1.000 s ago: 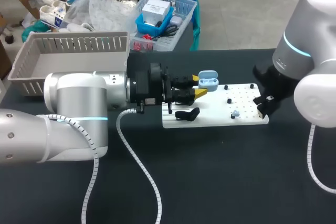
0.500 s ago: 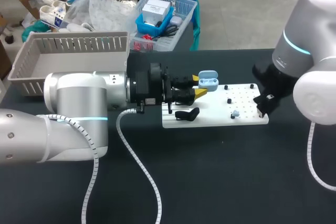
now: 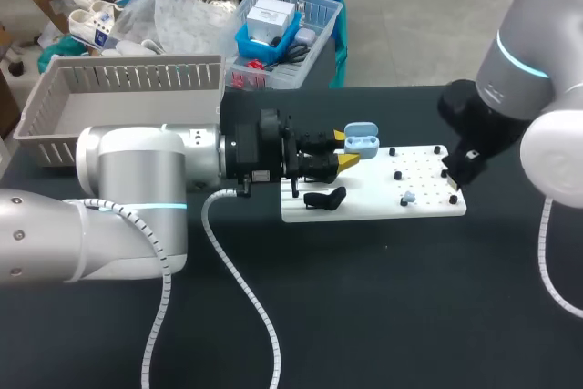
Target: Pick up each earbud case from the left stands, insert the matching earbuds, close the lid, and place the case in the box.
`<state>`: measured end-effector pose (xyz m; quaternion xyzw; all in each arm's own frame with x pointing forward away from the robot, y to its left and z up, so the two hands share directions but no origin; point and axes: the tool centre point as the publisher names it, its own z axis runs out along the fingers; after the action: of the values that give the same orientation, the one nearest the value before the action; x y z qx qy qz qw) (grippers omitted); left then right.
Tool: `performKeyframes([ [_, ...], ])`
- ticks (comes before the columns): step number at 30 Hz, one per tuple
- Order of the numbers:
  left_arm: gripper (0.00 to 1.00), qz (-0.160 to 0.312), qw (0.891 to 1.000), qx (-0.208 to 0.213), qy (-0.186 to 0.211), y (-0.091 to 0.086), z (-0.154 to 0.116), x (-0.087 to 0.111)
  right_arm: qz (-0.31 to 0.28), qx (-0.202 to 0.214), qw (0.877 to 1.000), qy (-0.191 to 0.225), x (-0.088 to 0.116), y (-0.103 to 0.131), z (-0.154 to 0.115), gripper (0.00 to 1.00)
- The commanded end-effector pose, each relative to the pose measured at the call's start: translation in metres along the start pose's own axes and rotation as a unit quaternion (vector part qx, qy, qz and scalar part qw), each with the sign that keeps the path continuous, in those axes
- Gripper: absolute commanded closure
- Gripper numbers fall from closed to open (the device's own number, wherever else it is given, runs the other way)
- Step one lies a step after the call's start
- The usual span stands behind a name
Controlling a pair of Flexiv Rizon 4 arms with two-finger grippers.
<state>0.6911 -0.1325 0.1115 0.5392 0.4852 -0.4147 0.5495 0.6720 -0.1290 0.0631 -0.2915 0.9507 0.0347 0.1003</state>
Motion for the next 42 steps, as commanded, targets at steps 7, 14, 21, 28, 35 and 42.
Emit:
performKeyframes([
  [7, 1.0, 0.001, 1.0, -0.002, -0.001, 0.0, 0.0, 0.001, 0.001, 0.003, 1.0, -0.002, 0.004, 0.002, -0.006, 1.0],
  [14, 1.0, 0.001, 1.0, -0.002, -0.001, 0.0, 0.0, 0.001, 0.001, 0.003, 1.0, -0.002, 0.004, 0.002, -0.006, 1.0],
  [21, 1.0, 0.001, 1.0, -0.002, -0.001, 0.0, 0.0, 0.001, 0.011, 0.004, 1.0, 0.006, 0.005, 0.004, -0.003, 1.0],
  [28, 1.0, 0.001, 1.0, -0.002, -0.001, 0.0, 0.0, 0.001, 0.115, 0.039, 0.992, 0.034, 0.018, 0.015, -0.015, 1.0],
  [35, 1.0, 0.001, 1.0, -0.002, -0.001, 0.0, 0.0, 0.001, 0.192, 0.05, 0.979, 0.037, 0.032, 0.03, -0.045, 1.0],
  [42, 1.0, 0.001, 1.0, -0.002, -0.001, 0.0, 0.0, 0.001, 0.256, 0.046, 0.965, 0.035, 0.031, 0.05, -0.065, 1.0],
])
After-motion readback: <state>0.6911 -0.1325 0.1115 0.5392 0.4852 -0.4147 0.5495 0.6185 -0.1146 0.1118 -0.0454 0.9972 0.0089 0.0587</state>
